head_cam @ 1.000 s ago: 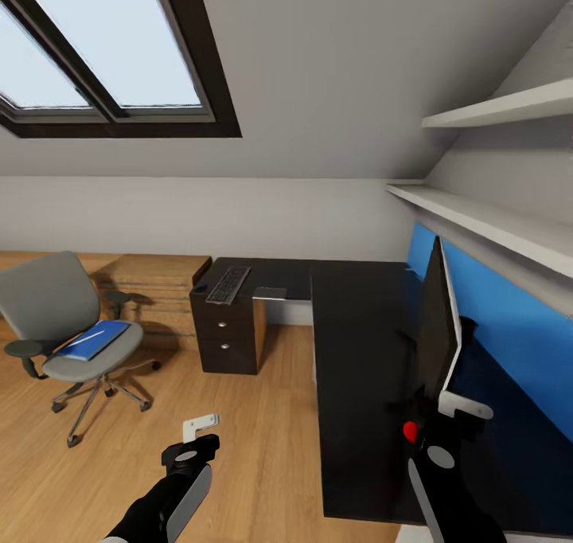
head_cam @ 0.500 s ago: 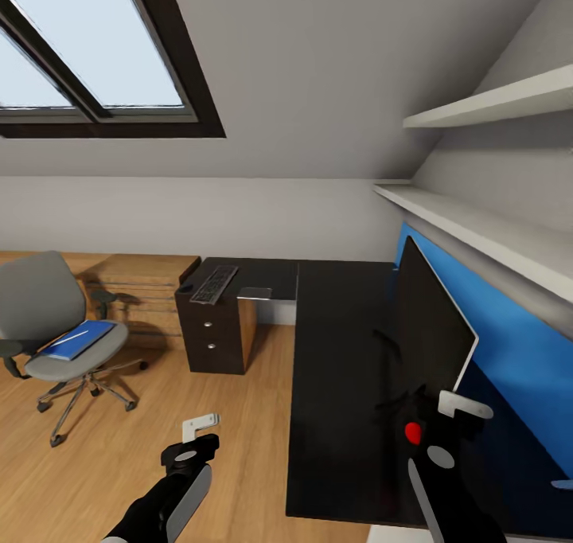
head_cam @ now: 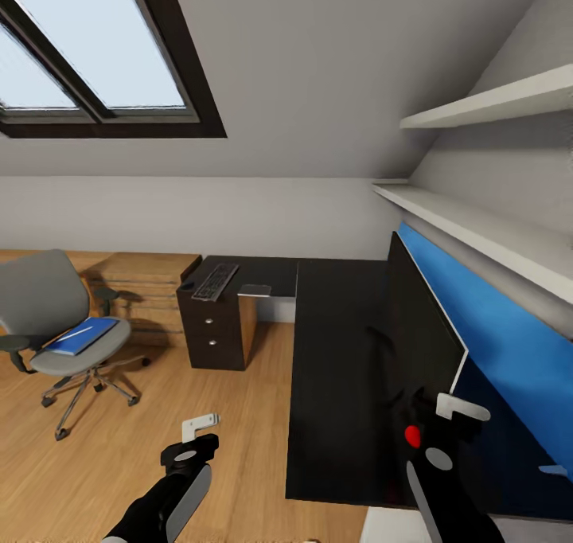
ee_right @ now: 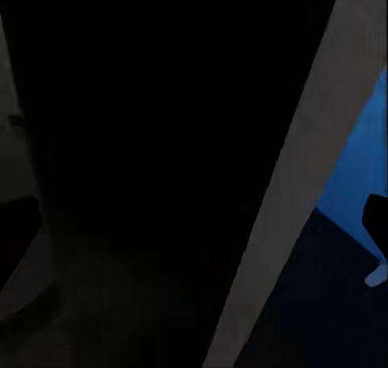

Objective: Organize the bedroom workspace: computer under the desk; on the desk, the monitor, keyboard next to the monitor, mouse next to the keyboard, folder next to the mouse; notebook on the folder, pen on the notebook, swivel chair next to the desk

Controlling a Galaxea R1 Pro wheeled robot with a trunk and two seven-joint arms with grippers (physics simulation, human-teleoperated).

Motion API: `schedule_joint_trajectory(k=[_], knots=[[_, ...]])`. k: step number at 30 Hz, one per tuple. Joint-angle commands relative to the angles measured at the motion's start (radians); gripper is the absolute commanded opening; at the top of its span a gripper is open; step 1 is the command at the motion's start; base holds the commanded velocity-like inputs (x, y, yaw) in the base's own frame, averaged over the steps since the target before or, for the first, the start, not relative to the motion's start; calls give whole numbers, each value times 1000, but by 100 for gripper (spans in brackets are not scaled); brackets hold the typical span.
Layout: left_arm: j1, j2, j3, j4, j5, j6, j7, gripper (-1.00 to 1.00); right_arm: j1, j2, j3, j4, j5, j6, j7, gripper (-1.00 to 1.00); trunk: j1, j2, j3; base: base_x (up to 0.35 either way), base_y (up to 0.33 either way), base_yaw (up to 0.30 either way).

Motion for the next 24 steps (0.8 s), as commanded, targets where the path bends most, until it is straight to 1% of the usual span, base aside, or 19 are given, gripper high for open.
schedule_joint_trajectory(k=[1, 18, 24], knots=[[-1, 1, -4, -1, 5, 4, 8, 100, -1, 1, -1, 0, 8, 6, -1, 100, 0, -2, -2, -134, 0, 0], [-1, 2, -3, -2, 7, 5, 8, 100, -1, 1, 5, -1, 6, 0, 2, 100, 0, -2, -2, -93, 0, 0], [-1, 3, -3, -2, 5, 3, 8, 100, -1, 1, 5, -2, 6, -1, 4, 100, 0, -2, -2, -7, -72, 0]])
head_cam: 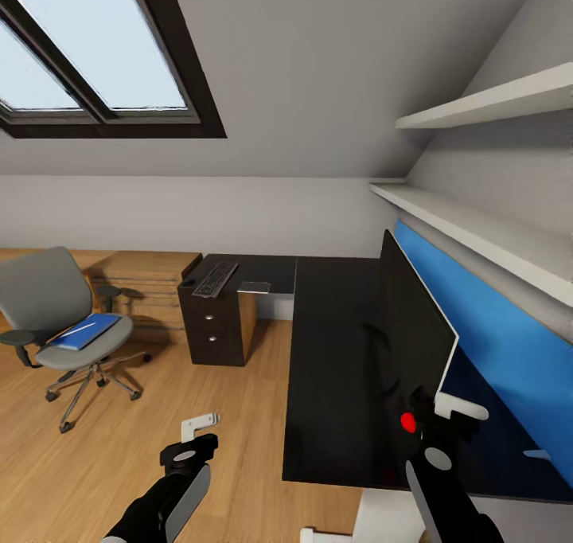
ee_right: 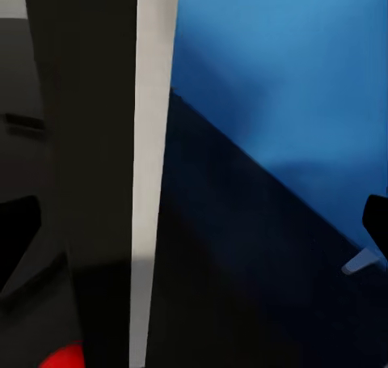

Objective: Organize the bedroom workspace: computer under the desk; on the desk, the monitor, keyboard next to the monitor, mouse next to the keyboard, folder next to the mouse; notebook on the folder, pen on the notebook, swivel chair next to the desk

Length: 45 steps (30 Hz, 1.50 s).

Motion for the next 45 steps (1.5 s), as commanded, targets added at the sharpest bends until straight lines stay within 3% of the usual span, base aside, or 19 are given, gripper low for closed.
schedule_joint_trajectory(k=[1, 45], knots=[[-1, 1, -4, -2, 5, 4, 7, 100, -1, 1, -1, -1, 8, 5, -2, 100, 1, -2, -2, 0, -204, 0], [-1, 1, -3, -2, 5, 5, 7, 100, -1, 1, -5, -2, 9, -23, -1, 100, 1, -2, -2, 0, -17, 0]])
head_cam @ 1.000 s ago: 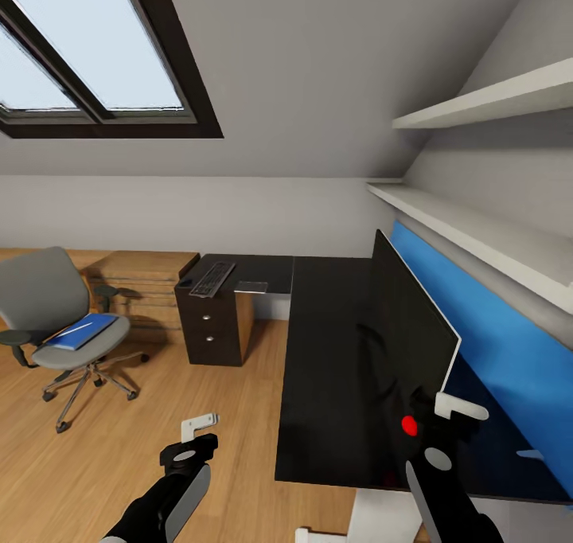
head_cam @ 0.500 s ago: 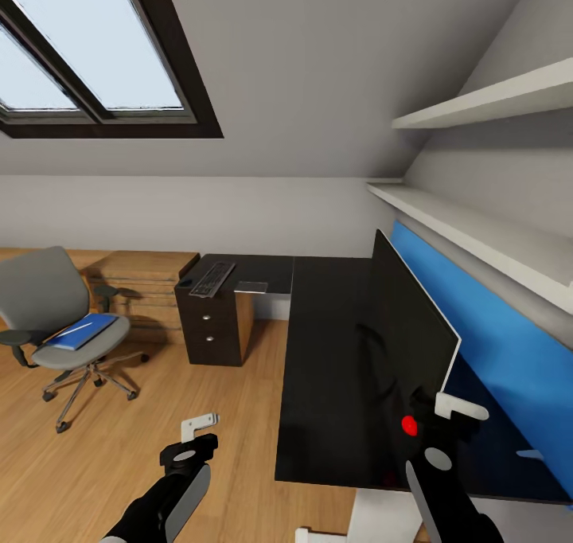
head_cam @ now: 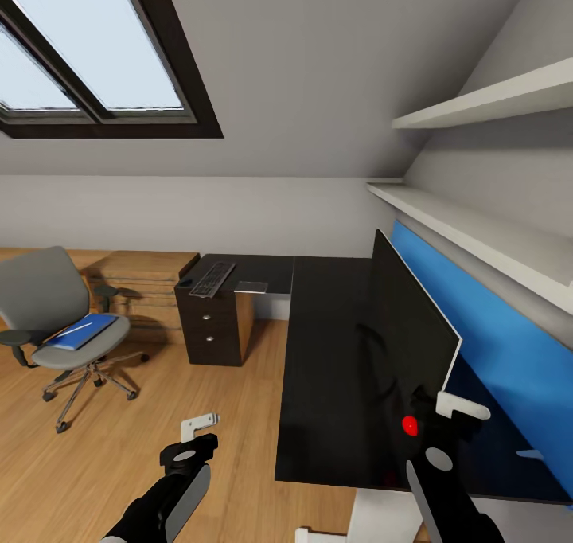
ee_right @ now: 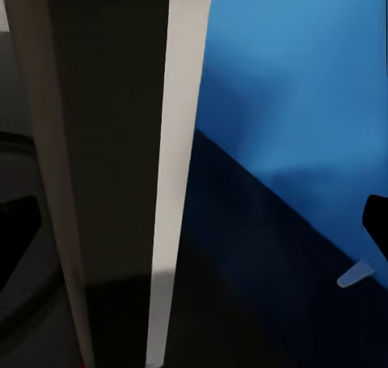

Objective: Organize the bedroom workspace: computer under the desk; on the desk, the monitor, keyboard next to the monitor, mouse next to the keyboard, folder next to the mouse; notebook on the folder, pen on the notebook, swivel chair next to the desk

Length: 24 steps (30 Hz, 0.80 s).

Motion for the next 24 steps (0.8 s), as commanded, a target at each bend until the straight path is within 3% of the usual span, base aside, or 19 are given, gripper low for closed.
schedule_joint_trajectory(k=[1, 8, 24], knots=[[-1, 1, -4, -2, 5, 4, 8, 100, -1, 1, -2, 0, 8, -4, -2, 100, 1, -2, -2, 0, 0, 0], [-1, 1, -4, -2, 5, 4, 8, 100, -1, 1, -2, 0, 8, -49, -3, 100, 1, -2, -2, 0, 0, 0], [-1, 1, -4, -2, 5, 3, 8, 100, -1, 0, -2, 0, 8, -53, -3, 100, 1, -2, -2, 0, 0, 0]])
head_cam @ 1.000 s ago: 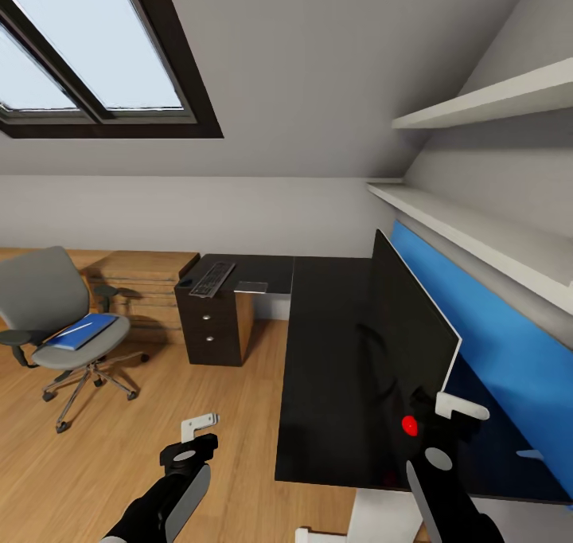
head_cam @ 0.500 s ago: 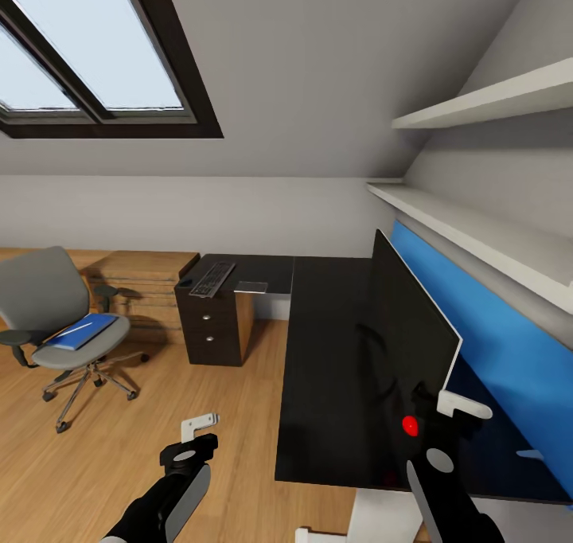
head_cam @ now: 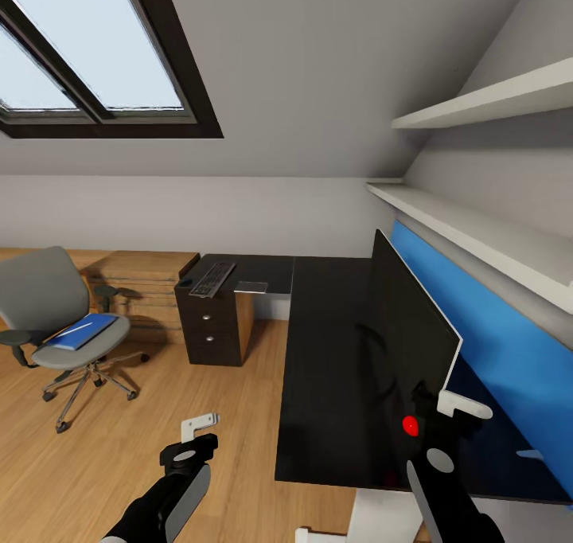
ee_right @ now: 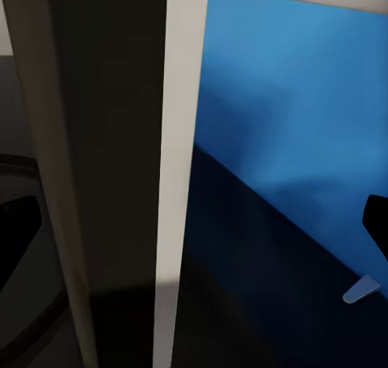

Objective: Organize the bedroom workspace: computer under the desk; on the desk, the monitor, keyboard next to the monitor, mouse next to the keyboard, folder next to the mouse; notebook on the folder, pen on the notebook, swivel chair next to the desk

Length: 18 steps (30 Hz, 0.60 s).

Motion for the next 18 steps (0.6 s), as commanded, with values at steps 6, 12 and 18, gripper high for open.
schedule_joint_trajectory(k=[6, 12, 18], knots=[[-1, -1, -5, -1, 5, 3, 8, 100, -1, 2, -1, 2, 8, 0, -1, 100, 1, -2, -2, -1, 0, 0], [-1, 1, -4, -1, 5, 3, 8, 100, -1, 2, -1, 3, 8, 0, -2, 100, 1, -2, -2, -210, 0, 0], [-1, 1, -4, -1, 5, 3, 8, 100, -1, 3, 3, 3, 8, 0, 1, 100, 1, -2, -2, -330, 0, 0]])
